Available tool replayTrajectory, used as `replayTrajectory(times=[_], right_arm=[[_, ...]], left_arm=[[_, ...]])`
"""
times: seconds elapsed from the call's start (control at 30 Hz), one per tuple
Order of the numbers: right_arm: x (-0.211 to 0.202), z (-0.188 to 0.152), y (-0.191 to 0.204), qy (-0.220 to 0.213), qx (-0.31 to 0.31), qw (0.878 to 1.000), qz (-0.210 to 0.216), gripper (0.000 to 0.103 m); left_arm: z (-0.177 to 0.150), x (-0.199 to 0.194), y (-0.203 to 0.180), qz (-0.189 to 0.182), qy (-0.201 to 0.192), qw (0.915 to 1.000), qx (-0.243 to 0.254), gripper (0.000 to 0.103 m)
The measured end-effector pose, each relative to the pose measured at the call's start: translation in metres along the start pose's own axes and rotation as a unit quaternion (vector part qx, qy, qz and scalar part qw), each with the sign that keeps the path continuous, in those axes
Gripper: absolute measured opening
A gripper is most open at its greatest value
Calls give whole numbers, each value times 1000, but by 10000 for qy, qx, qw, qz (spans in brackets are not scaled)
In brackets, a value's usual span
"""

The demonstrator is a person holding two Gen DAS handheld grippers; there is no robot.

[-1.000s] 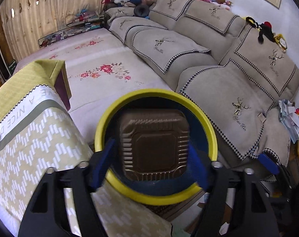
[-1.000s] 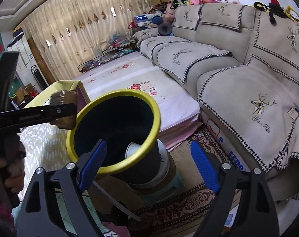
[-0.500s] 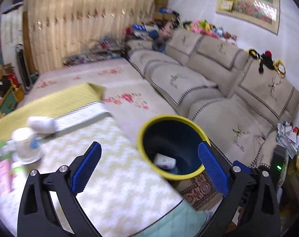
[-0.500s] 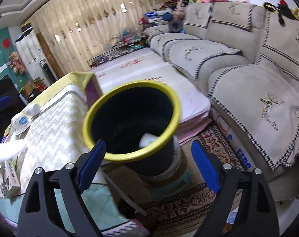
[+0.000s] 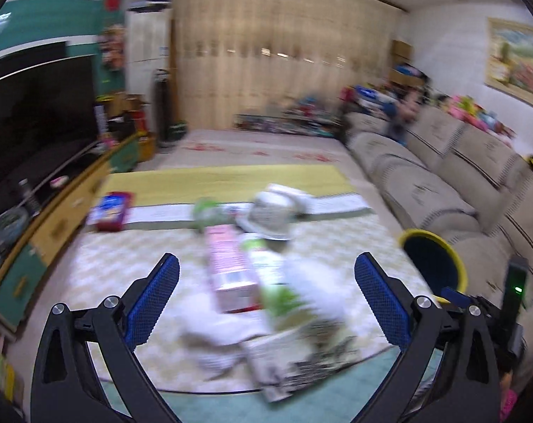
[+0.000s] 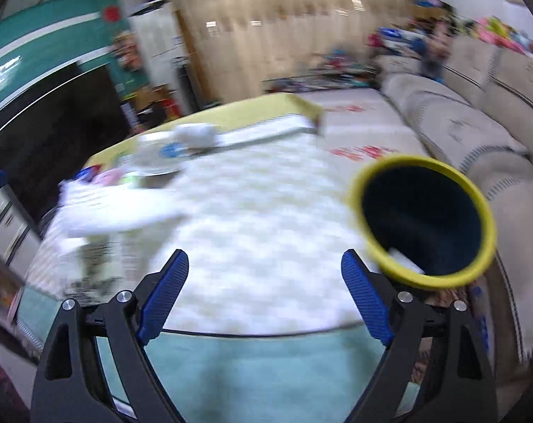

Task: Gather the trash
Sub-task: 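Grasp the white foam net sleeve with the right gripper and lift it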

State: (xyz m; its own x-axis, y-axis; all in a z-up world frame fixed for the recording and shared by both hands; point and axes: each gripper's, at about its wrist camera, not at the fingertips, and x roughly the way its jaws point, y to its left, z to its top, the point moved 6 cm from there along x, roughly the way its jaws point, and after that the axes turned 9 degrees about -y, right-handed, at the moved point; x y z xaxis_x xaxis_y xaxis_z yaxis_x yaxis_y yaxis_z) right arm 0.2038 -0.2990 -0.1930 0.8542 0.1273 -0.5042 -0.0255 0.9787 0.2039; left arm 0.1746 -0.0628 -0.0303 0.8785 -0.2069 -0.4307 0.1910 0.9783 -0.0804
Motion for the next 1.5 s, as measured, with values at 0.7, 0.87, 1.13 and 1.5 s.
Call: replayTrajectory(times=[0.7, 0.87, 1.13, 1.5], right_arm=[[47, 12, 139, 164, -1278, 9903, 523, 22], [39, 18, 130, -15, -1200, 9910, 595, 13], [12, 44, 116, -380, -851, 9924, 800, 12], [-25, 78, 73, -1012, -615, 9922, 390, 12]], left_arm=[[-38, -1, 83, 375, 106, 9976, -579, 98], [-46, 9, 84, 362, 188, 9972, -622, 98], [-52, 20, 76, 295, 249, 9976, -583, 98], [-52, 26, 62, 245, 250, 9983, -456, 98]])
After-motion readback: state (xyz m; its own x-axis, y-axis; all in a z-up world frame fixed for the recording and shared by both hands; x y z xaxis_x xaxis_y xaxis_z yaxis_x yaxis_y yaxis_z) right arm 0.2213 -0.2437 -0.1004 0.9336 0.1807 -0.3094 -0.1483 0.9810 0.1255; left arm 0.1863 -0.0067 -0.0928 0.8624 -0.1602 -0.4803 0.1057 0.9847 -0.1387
